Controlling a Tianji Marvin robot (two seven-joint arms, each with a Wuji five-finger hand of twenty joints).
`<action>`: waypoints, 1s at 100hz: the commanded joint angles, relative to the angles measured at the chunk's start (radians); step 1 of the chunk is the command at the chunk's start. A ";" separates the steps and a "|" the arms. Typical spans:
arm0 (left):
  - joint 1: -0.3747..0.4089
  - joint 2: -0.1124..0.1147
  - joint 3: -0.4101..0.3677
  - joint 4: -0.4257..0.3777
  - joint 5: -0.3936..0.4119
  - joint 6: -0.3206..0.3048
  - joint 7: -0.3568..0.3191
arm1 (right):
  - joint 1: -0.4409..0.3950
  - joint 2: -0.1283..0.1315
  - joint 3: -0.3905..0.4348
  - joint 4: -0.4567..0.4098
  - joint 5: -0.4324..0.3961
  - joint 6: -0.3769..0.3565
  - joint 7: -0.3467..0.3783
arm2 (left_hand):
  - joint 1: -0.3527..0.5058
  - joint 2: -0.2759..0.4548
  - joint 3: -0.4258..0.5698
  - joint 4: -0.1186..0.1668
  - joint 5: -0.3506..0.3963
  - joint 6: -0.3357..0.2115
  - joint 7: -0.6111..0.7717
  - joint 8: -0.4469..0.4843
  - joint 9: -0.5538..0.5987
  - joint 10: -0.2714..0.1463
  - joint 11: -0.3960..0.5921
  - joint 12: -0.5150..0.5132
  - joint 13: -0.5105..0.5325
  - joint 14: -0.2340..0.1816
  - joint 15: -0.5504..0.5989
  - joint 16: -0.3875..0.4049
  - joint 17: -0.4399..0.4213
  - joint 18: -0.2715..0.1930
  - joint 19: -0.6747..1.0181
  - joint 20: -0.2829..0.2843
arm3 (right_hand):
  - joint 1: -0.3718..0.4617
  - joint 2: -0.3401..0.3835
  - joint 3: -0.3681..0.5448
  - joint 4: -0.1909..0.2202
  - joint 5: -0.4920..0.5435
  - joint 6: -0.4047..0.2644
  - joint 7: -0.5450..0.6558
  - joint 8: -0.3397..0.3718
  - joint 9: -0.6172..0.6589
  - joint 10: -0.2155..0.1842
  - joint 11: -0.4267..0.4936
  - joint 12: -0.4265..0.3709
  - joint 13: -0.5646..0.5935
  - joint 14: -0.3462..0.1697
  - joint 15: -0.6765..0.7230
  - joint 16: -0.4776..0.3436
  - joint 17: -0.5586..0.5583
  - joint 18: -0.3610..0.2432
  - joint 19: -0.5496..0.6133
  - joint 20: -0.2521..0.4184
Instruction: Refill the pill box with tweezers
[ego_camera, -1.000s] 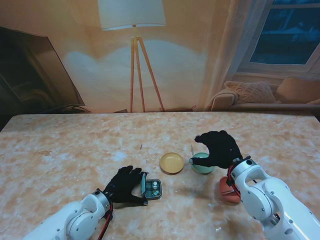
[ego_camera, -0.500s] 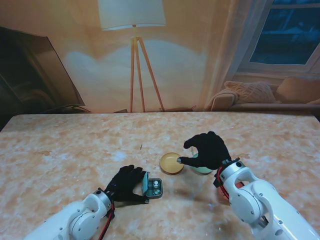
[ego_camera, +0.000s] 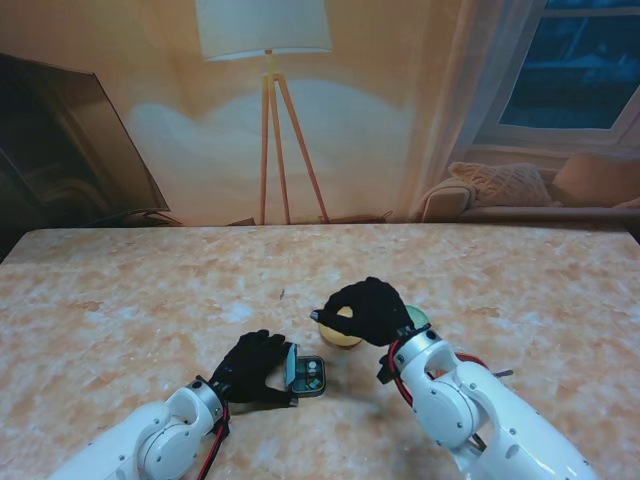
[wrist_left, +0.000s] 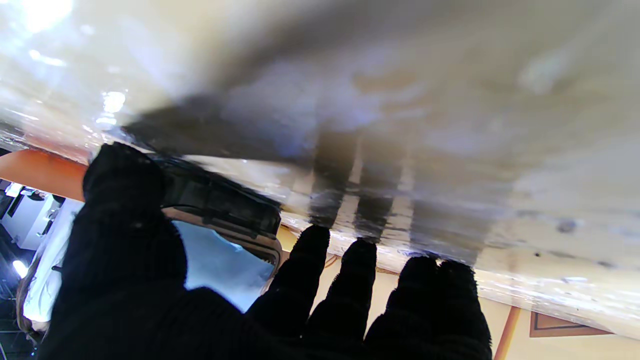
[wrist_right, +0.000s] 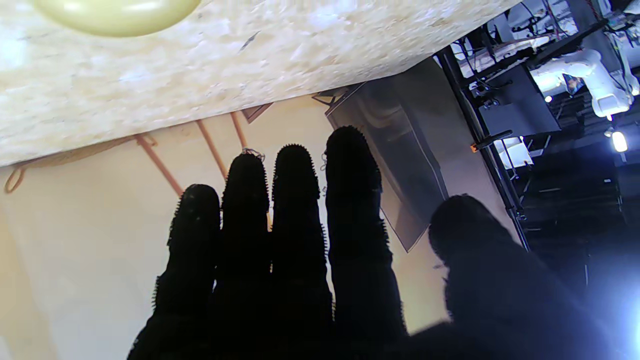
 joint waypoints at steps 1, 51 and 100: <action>0.033 -0.008 0.019 0.035 0.002 -0.003 -0.042 | 0.008 -0.027 -0.025 0.026 0.023 0.001 0.007 | 0.004 0.007 0.020 0.009 0.025 -0.030 0.044 0.023 0.059 -0.069 0.051 0.021 0.058 -0.067 0.081 0.035 0.085 -0.097 0.158 0.061 | 0.018 0.050 -0.020 0.031 0.021 -0.013 0.017 -0.012 0.026 -0.001 -0.022 0.009 0.017 -0.031 -0.020 -0.021 -0.008 -0.052 0.019 0.016; 0.038 -0.006 0.012 0.031 0.007 -0.005 -0.048 | 0.141 -0.100 -0.240 0.219 0.201 -0.018 -0.076 | -0.011 0.005 0.043 0.007 0.018 -0.039 0.088 0.034 0.067 -0.075 0.051 0.022 0.056 -0.071 0.078 0.034 0.082 -0.099 0.156 0.060 | 0.033 0.042 -0.033 0.034 0.034 -0.002 0.027 -0.026 0.030 0.003 -0.025 0.004 0.012 -0.033 -0.031 -0.024 -0.028 -0.056 0.016 0.017; 0.044 -0.008 0.008 0.035 0.001 -0.006 -0.038 | 0.117 -0.092 -0.249 0.267 0.232 -0.059 -0.046 | -0.029 0.000 0.077 0.004 0.017 -0.039 0.099 0.030 0.068 -0.075 0.050 0.023 0.055 -0.073 0.077 0.033 0.080 -0.101 0.154 0.059 | 0.026 0.016 -0.011 0.044 0.118 0.001 0.109 -0.015 0.108 0.022 0.021 0.032 0.059 -0.003 0.037 0.003 -0.006 -0.046 0.074 0.046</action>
